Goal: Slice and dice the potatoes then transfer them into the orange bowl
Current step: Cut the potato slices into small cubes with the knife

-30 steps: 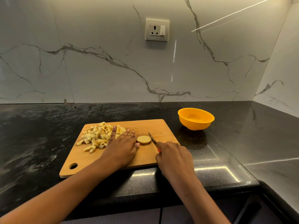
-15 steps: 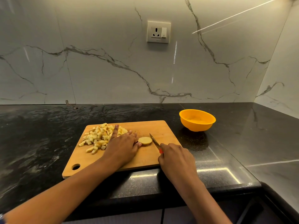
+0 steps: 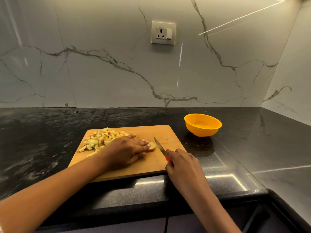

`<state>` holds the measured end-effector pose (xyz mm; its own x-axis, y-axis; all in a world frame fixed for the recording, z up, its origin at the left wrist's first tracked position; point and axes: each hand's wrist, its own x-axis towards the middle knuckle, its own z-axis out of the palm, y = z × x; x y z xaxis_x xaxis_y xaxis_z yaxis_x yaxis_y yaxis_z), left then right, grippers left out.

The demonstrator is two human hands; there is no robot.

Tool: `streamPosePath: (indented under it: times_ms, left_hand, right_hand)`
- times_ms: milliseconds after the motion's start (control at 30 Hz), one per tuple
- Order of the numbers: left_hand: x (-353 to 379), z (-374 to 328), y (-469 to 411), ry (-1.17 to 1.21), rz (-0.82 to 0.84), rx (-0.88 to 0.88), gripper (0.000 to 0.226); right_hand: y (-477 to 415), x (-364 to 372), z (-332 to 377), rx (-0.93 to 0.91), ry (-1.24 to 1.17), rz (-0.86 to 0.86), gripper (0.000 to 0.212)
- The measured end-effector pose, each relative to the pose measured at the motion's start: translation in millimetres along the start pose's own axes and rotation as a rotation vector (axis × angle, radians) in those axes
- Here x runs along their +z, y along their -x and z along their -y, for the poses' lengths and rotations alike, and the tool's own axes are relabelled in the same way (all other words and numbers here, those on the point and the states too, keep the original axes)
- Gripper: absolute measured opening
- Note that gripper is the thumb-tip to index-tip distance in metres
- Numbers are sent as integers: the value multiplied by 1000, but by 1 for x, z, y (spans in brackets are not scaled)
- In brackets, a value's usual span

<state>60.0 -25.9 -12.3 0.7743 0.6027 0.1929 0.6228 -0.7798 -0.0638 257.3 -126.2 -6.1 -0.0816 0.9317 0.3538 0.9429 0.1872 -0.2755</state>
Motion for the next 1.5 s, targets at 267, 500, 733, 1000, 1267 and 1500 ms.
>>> streamPosePath:
  times_ms: [267, 500, 733, 1000, 1267, 1500]
  left_hand:
    - [-4, 20, -1, 103, 65, 54, 67]
    - [-2, 25, -5, 181, 79, 56, 69]
    - [-4, 23, -7, 184, 18, 75, 62]
    - [-3, 20, -5, 153, -15, 34, 46]
    - [0, 19, -4, 146, -61, 61, 64]
    - [3, 24, -6, 169, -61, 66, 53]
  right_hand:
    - [-1, 2, 6, -6, -39, -21, 43]
    - [-8, -1, 23, -12, 88, 95, 33]
    - [-17, 4, 23, -23, 126, 129, 31]
    - [6, -23, 8, -75, 78, 83, 36]
    - [-5, -4, 24, -27, -8, -16, 41]
    - [-13, 7, 34, -18, 81, 77, 33]
